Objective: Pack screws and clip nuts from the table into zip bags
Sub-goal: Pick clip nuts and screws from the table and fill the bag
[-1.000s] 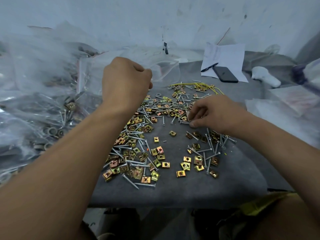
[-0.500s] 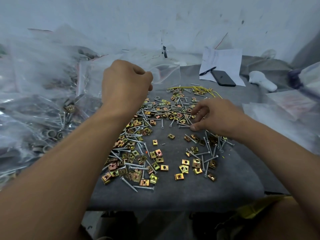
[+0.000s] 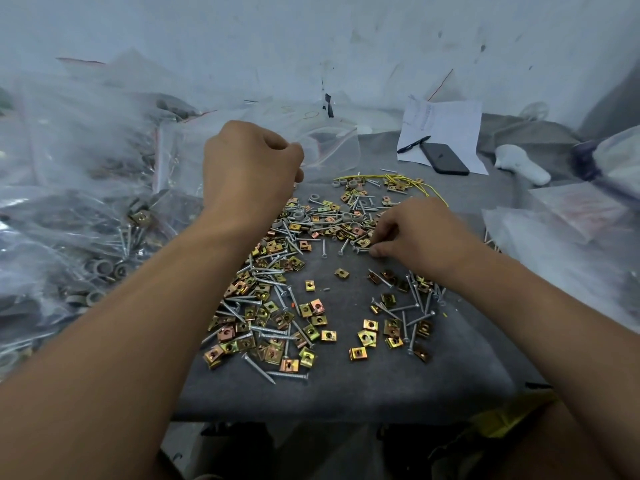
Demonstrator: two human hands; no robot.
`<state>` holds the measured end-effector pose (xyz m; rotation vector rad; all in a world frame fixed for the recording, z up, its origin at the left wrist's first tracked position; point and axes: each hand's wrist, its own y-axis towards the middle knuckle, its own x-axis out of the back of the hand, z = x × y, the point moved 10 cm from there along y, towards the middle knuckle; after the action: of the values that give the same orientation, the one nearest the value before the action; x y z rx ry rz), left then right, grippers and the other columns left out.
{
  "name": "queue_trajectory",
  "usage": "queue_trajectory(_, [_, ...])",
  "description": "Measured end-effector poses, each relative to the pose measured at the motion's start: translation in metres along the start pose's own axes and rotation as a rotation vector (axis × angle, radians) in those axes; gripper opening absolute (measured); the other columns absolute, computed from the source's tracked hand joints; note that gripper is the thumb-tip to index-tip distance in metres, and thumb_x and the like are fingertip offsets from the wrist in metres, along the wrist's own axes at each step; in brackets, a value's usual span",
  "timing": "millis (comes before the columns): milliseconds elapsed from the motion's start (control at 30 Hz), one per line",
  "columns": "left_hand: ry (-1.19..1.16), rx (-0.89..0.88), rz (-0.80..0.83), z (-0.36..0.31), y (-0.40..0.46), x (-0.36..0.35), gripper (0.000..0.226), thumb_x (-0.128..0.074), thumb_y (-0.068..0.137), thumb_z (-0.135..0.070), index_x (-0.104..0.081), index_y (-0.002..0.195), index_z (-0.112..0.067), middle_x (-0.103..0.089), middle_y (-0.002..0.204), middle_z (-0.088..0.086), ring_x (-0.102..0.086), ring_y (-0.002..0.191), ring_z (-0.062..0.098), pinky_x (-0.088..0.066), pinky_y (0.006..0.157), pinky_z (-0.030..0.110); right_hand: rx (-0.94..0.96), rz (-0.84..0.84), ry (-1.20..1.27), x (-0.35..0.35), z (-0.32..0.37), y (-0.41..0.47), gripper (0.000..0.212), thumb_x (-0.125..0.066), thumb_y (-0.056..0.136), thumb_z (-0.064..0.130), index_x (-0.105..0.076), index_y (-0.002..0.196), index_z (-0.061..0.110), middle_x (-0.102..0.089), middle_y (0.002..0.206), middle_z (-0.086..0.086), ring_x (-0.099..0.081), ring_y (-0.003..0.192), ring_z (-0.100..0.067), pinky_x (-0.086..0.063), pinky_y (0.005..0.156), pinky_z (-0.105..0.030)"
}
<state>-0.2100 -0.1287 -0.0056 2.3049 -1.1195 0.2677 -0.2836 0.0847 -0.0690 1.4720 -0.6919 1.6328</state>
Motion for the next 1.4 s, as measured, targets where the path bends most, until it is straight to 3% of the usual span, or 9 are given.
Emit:
queue_trajectory(167, [-0.008,-0.001,0.004,-0.002,-0.001,0.004,0.027,-0.068,0.095,-0.022,-0.082,0.073,-0.017,-0.077,0.066,-0.002,-0.073,0.057,0.020,-0.059,0.057,0.031,0.038,0.010,0.031,0.000,0.003,-0.002,0.008,-0.082,0.087,0.028,-0.080,0.094,0.024,-0.075,0.089,0.007,-0.068,0.088,-0.012,-0.053,0.083,-0.027])
queue_trajectory(300, [-0.004,0.005,0.005,-0.002,-0.001,0.006,0.028,-0.068,0.095,-0.022,-0.082,0.072,-0.017,-0.076,0.066,-0.001,-0.073,0.057,0.021,-0.061,0.058,0.034,0.075,0.031,0.058,-0.003,0.004,-0.001,0.011,-0.082,0.086,0.024,-0.073,0.092,0.027,-0.064,0.081,0.014,-0.058,0.073,0.002,-0.042,0.066,-0.015])
queue_trajectory(500, [0.005,0.007,0.009,-0.002,-0.002,0.003,0.027,-0.068,0.094,-0.023,-0.082,0.072,-0.018,-0.076,0.065,0.000,-0.072,0.059,0.021,-0.059,0.060,0.031,0.060,0.076,0.123,-0.005,-0.003,-0.002,0.030,-0.084,0.084,0.023,-0.055,0.093,0.026,-0.065,0.083,0.010,-0.061,0.077,-0.006,-0.054,0.075,-0.035])
queue_trajectory(800, [0.017,0.004,0.018,-0.002,-0.003,-0.001,0.026,-0.068,0.095,-0.024,-0.081,0.073,-0.019,-0.077,0.067,0.001,-0.075,0.063,0.024,-0.064,0.064,0.040,-0.036,0.116,0.242,-0.006,-0.011,-0.003,0.028,-0.092,0.074,0.013,-0.076,0.092,0.027,-0.076,0.075,0.015,-0.067,0.068,0.013,-0.044,0.063,-0.002])
queue_trajectory(867, [0.012,0.003,0.028,-0.002,-0.003,-0.002,0.026,-0.068,0.095,-0.024,-0.081,0.074,-0.019,-0.077,0.069,0.001,-0.076,0.065,0.024,-0.065,0.067,0.041,-0.027,0.132,0.267,-0.007,-0.009,-0.005,0.027,-0.091,0.075,0.011,-0.077,0.093,0.026,-0.076,0.075,0.014,-0.067,0.068,0.011,-0.047,0.067,-0.004])
queue_trajectory(1000, [0.019,-0.004,0.038,-0.001,-0.003,-0.006,0.025,-0.069,0.095,-0.024,-0.081,0.074,-0.019,-0.077,0.069,0.002,-0.076,0.066,0.025,-0.063,0.067,0.040,-0.022,0.167,0.250,-0.011,-0.005,-0.007,0.021,-0.083,0.081,0.013,-0.074,0.090,0.030,-0.074,0.079,0.011,-0.068,0.072,0.001,-0.058,0.078,-0.024])
queue_trajectory(1200, [0.024,-0.007,0.034,0.000,-0.002,-0.008,0.027,-0.069,0.096,-0.024,-0.081,0.073,-0.019,-0.077,0.069,0.000,-0.075,0.064,0.021,-0.058,0.063,0.032,-0.027,0.148,0.216,-0.009,-0.010,-0.006,0.014,-0.086,0.083,0.023,-0.080,0.089,0.034,-0.071,0.077,0.021,-0.065,0.077,0.005,-0.044,0.062,-0.011])
queue_trajectory(1400, [0.008,-0.003,0.036,0.000,-0.003,-0.009,0.025,-0.068,0.097,-0.024,-0.081,0.076,-0.019,-0.078,0.070,-0.003,-0.074,0.060,0.018,-0.050,0.059,0.024,-0.015,0.173,0.189,-0.013,-0.011,-0.007,0.005,-0.083,0.087,0.033,-0.078,0.089,0.034,-0.066,0.076,0.022,-0.061,0.074,0.004,-0.038,0.056,-0.012])
